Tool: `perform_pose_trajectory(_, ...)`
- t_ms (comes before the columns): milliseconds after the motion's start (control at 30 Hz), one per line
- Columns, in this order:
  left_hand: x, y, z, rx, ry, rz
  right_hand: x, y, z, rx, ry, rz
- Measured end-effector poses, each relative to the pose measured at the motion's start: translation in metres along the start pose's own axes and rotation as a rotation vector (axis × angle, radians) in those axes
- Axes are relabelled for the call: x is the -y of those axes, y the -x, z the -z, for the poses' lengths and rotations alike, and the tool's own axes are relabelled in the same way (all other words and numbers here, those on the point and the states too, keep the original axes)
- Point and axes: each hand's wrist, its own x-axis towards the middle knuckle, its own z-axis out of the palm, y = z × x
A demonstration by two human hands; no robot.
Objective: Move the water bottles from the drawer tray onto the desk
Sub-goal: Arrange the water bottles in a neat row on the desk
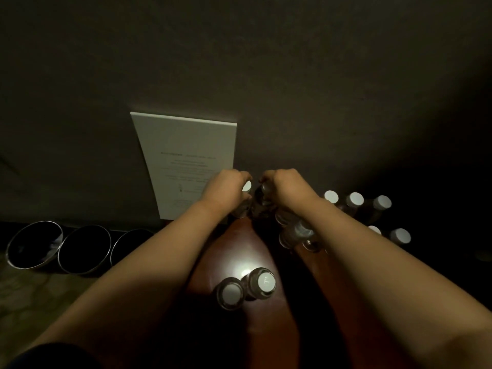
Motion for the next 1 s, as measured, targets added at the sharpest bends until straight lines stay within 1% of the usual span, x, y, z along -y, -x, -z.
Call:
perform_pose_trajectory(267,0.0,0.003,0.003,0.002,-0.012,-0.006,-0.002,0.003,0.0,0.013,-0.012,-0.017)
perform_pose_trajectory(633,-0.001,0.007,0.004,0.031,-0.027,0.012,-0.005,0.002,-0.016,-0.092,-0.014,-0.025)
perform_pose_trajectory(767,-0.003,0.012,0.002,-0.008,-0.008,0.008,-0.006,0.005,-0.018,-0.098,-0.029,-0.039)
perform_pose_trajectory(867,-0.006,0.015,0.0,-0.019,-0.019,-0.006,-0.009,0.01,-0.009,-0.054,-0.085,-0.047)
perform_pose_trajectory(1000,-0.017,0.012,0.002,-0.045,-0.031,-0.07,-0.028,0.021,0.024,-0.128,-0.104,-0.064)
